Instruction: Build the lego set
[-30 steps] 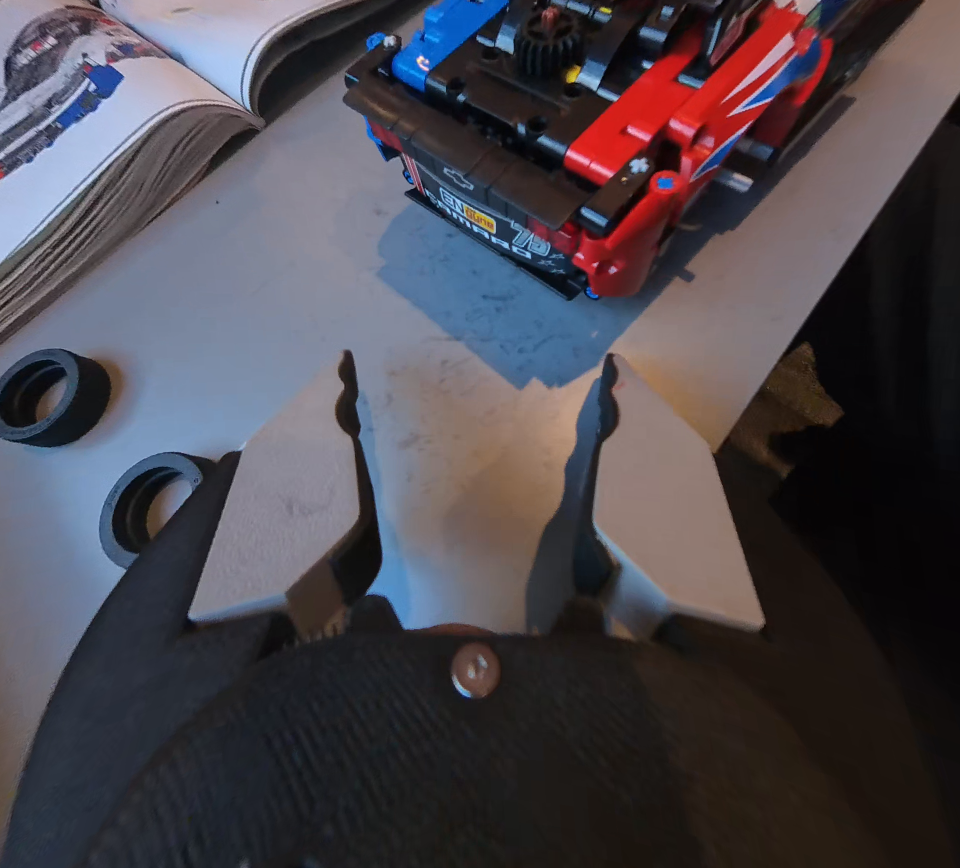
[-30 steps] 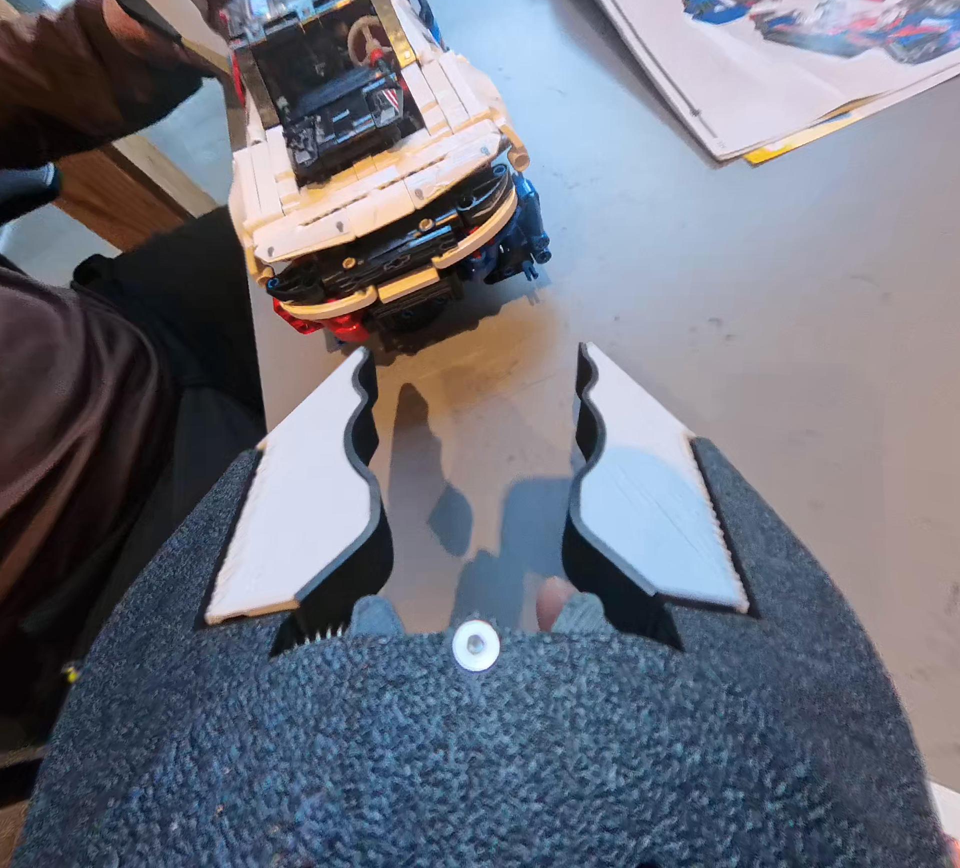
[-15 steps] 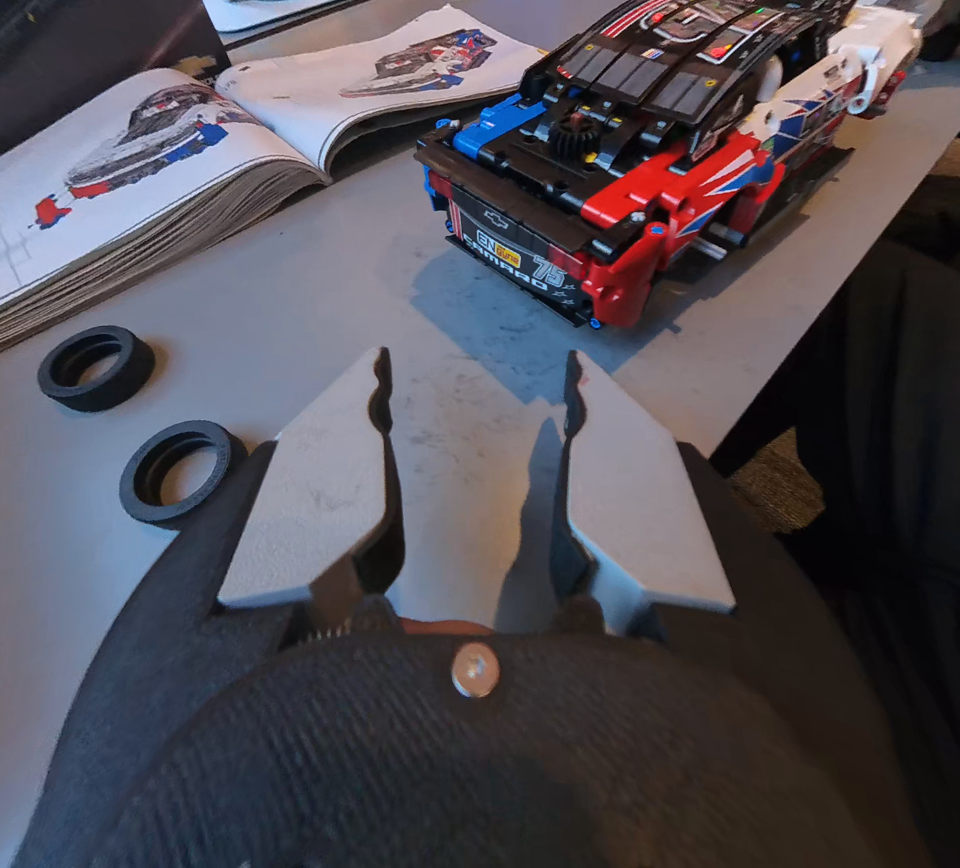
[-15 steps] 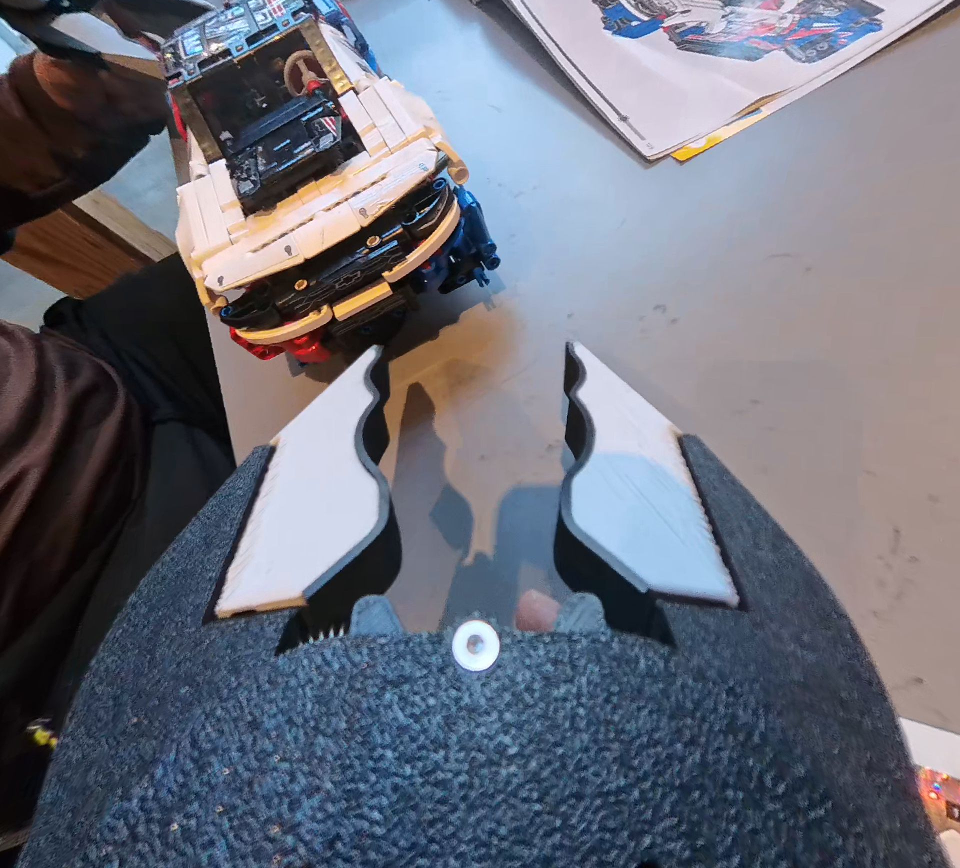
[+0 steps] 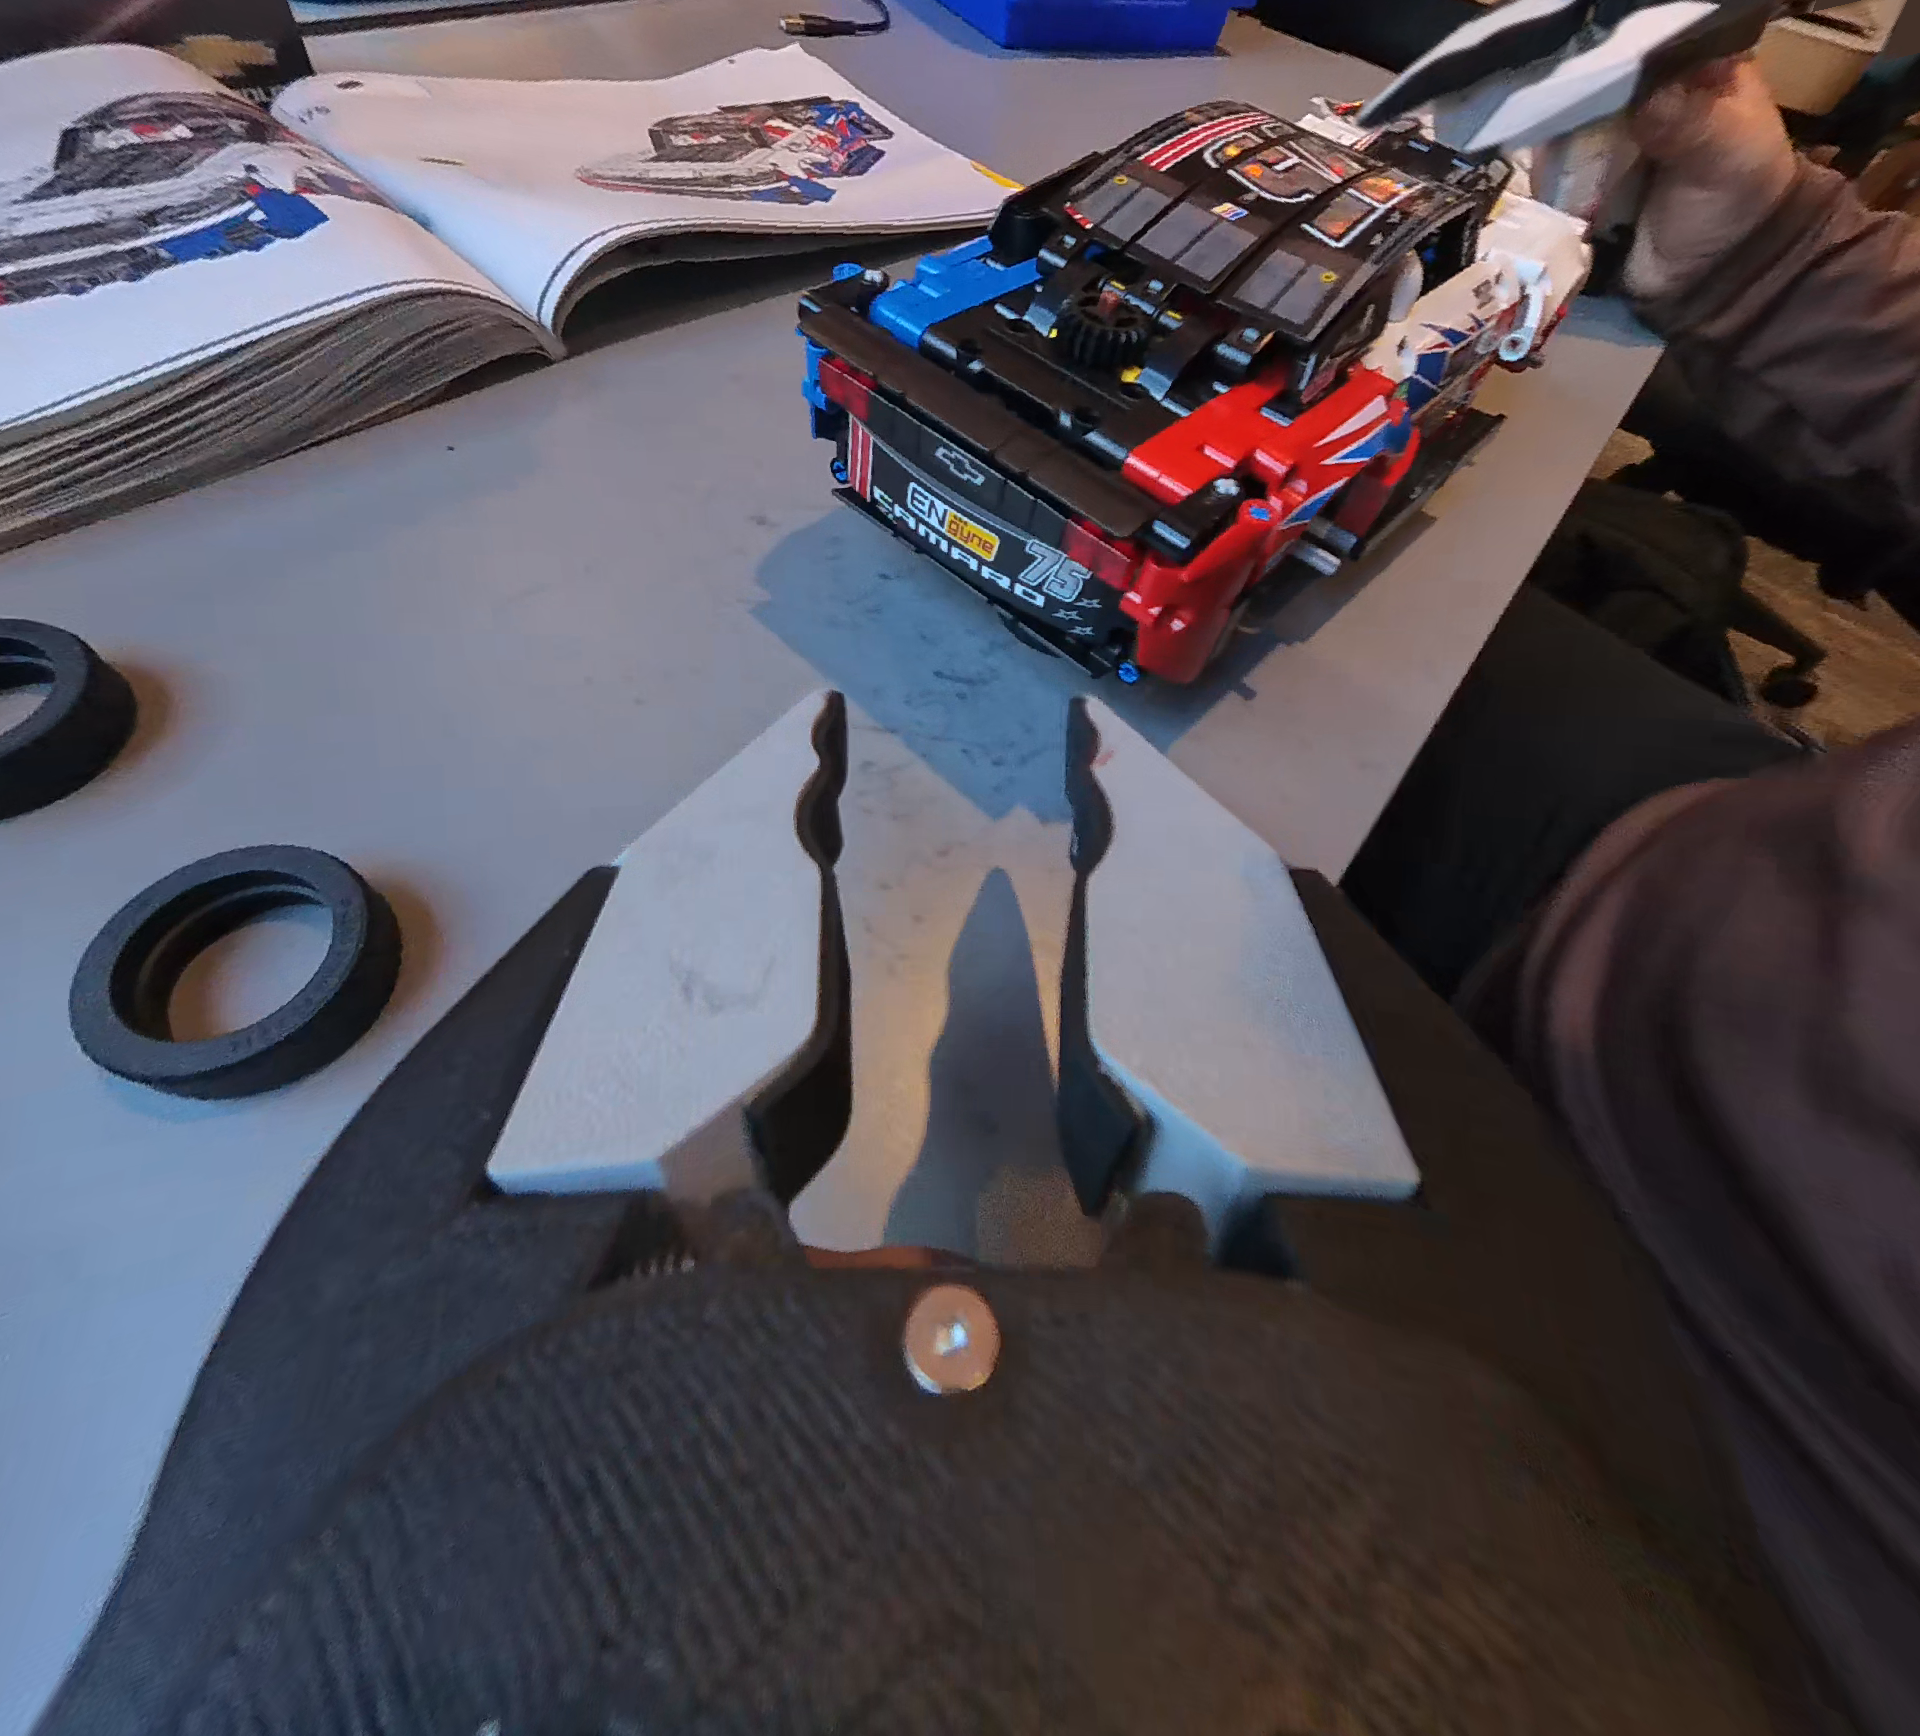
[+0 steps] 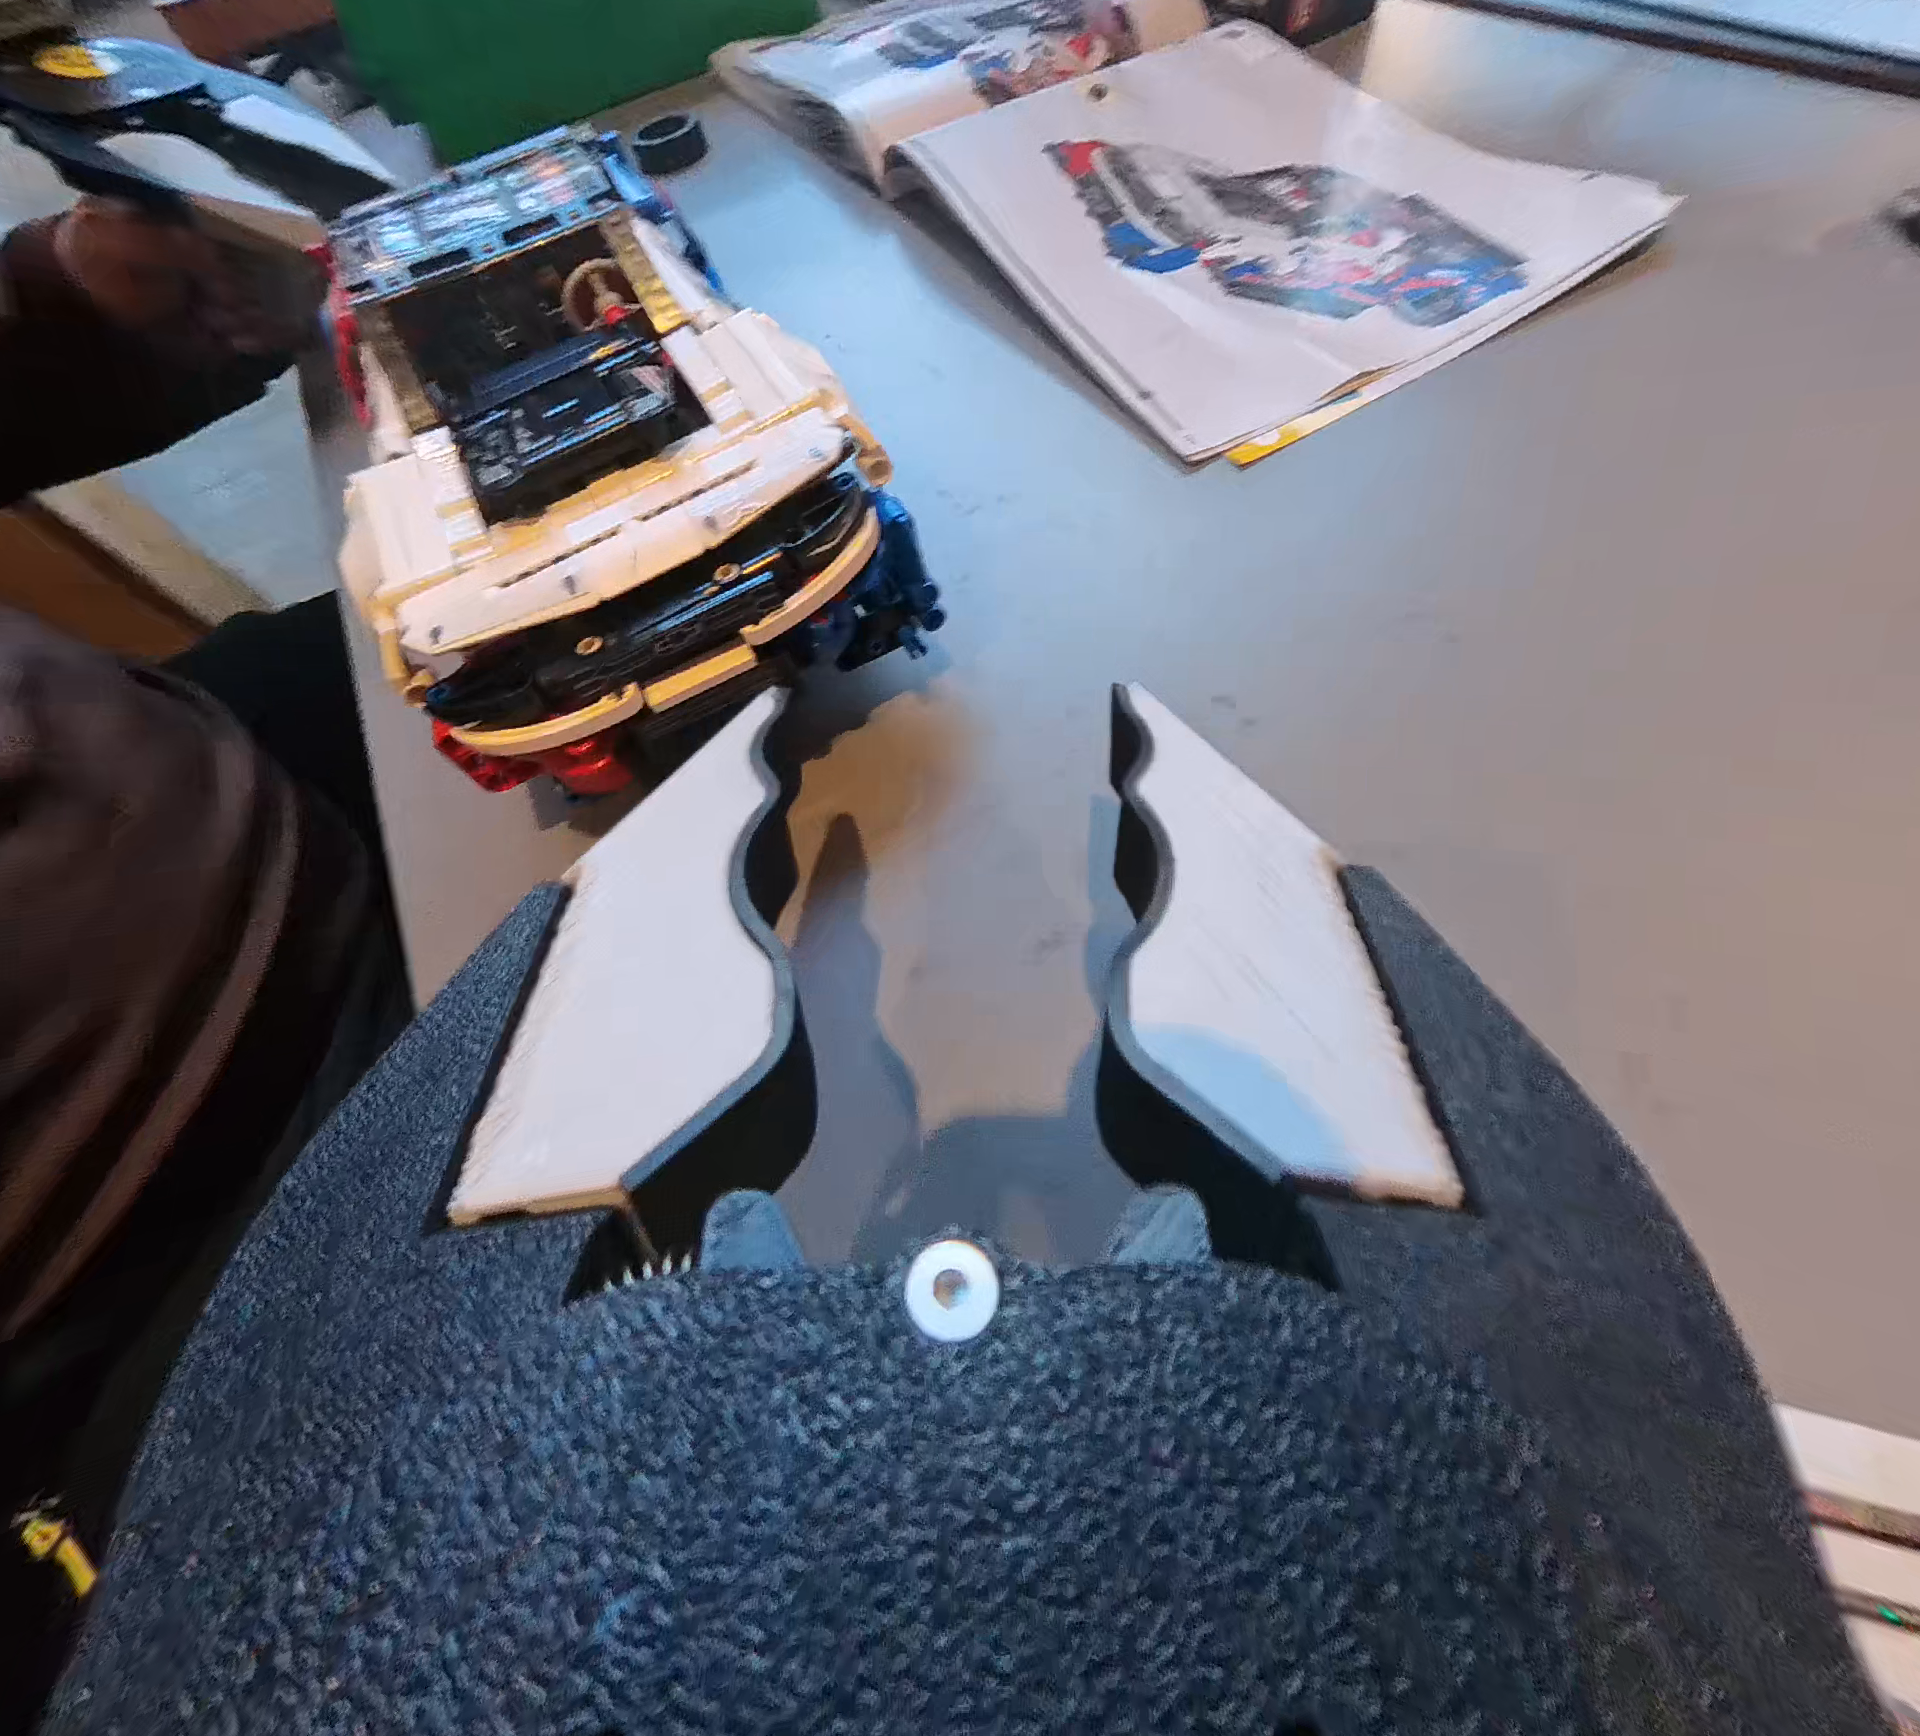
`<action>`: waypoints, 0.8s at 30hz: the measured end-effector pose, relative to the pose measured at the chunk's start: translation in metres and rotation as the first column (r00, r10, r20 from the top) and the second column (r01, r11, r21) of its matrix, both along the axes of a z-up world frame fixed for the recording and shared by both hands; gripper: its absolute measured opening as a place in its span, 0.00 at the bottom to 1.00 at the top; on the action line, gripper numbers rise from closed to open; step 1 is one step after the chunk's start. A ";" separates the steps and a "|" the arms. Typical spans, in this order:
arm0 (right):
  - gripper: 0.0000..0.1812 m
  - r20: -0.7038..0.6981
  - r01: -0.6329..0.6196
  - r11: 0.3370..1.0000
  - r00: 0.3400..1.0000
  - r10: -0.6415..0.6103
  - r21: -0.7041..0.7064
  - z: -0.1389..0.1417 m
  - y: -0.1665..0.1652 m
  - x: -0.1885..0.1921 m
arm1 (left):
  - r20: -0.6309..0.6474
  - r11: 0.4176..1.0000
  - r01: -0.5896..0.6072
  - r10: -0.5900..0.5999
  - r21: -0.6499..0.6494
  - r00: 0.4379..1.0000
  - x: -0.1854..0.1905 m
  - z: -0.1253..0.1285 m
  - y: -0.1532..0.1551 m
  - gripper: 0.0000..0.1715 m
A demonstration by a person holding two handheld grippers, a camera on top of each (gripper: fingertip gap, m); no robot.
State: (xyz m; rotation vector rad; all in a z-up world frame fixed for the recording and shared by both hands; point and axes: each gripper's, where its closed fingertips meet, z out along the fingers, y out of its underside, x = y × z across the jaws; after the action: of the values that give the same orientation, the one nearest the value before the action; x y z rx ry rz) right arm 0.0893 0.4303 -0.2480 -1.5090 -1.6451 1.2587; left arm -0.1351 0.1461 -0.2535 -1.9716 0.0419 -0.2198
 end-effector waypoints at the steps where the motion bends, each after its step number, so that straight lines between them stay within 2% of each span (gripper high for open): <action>1: 0.33 -0.013 0.033 0.999 0.999 -0.033 0.021 0.002 0.005 -0.001 | 0.003 1.000 0.007 -0.007 0.004 1.000 0.001 0.001 0.000 0.23; 7: 0.36 -0.081 0.234 0.966 0.971 -0.226 0.114 0.011 0.039 -0.007 | 0.034 0.999 0.036 -0.037 0.029 0.999 0.003 0.005 -0.002 0.23; 10: 0.37 -0.111 0.329 0.929 0.943 -0.314 0.169 0.015 0.055 -0.010 | 0.061 0.999 0.031 -0.033 0.037 0.998 0.001 0.007 -0.002 0.19; 13: 0.37 -0.110 0.363 0.910 0.931 -0.347 0.202 0.014 0.061 -0.013 | 0.063 0.998 0.048 -0.051 0.049 0.997 0.004 0.008 -0.004 0.19; 16: 0.38 -0.085 0.341 0.924 0.940 -0.331 0.174 0.010 0.059 -0.015 | 0.054 0.995 0.082 -0.085 0.062 0.995 0.009 0.010 -0.006 0.21; 18: 0.37 -0.095 0.293 0.949 0.954 -0.283 0.114 0.013 0.052 -0.014 | 0.049 0.994 0.104 -0.106 0.041 0.993 0.012 0.007 -0.006 0.26; 21: 0.37 -0.059 0.157 0.988 0.986 -0.156 0.004 0.011 0.034 -0.007 | 0.051 0.993 0.112 -0.110 -0.042 0.993 0.013 -0.003 -0.005 0.46; 24: 0.34 0.038 -0.005 0.999 0.999 0.006 -0.033 -0.002 0.007 0.008 | -0.047 0.982 0.091 -0.100 -0.164 0.994 0.011 -0.020 -0.002 0.50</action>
State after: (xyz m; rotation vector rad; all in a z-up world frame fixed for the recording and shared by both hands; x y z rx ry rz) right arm 0.0970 0.4378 -0.2501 -1.5579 -1.6610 1.2727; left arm -0.1239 0.1445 -0.2733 -2.1393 0.1600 -0.2375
